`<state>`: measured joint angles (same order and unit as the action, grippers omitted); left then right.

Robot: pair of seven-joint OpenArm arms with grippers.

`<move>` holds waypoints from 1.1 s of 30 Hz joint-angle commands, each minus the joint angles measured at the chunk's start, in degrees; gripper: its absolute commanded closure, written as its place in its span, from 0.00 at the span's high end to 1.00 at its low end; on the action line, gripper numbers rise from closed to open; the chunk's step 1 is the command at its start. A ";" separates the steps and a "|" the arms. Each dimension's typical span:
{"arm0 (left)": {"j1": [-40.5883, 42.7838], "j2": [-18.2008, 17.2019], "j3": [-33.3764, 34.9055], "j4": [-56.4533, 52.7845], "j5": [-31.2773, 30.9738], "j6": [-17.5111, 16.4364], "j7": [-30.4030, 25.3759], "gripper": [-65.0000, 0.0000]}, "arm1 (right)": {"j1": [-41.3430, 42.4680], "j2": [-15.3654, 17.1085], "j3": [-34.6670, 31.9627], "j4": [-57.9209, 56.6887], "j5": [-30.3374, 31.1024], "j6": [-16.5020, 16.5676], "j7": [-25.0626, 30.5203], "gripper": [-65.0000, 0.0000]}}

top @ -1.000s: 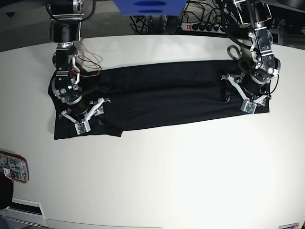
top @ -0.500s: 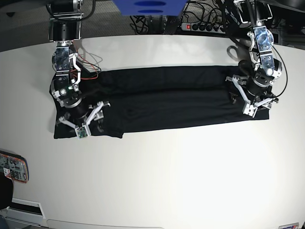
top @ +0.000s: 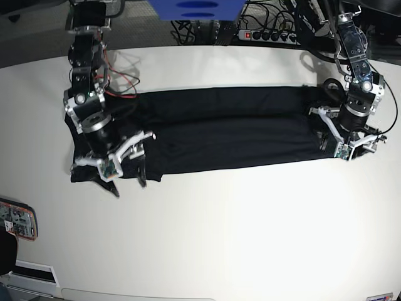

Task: Fold the T-shirt properly

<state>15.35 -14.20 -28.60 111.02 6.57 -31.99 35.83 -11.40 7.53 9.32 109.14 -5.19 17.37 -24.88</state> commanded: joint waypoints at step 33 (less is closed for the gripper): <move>-6.87 -19.43 -12.06 -36.43 -44.85 -8.01 18.10 0.69 | -11.33 2.45 -21.32 1.85 -0.13 -0.09 11.48 0.55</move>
<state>9.15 -32.25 -40.40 73.80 -37.12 -39.70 54.89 -23.00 9.98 -12.08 109.69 -6.09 17.34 -15.09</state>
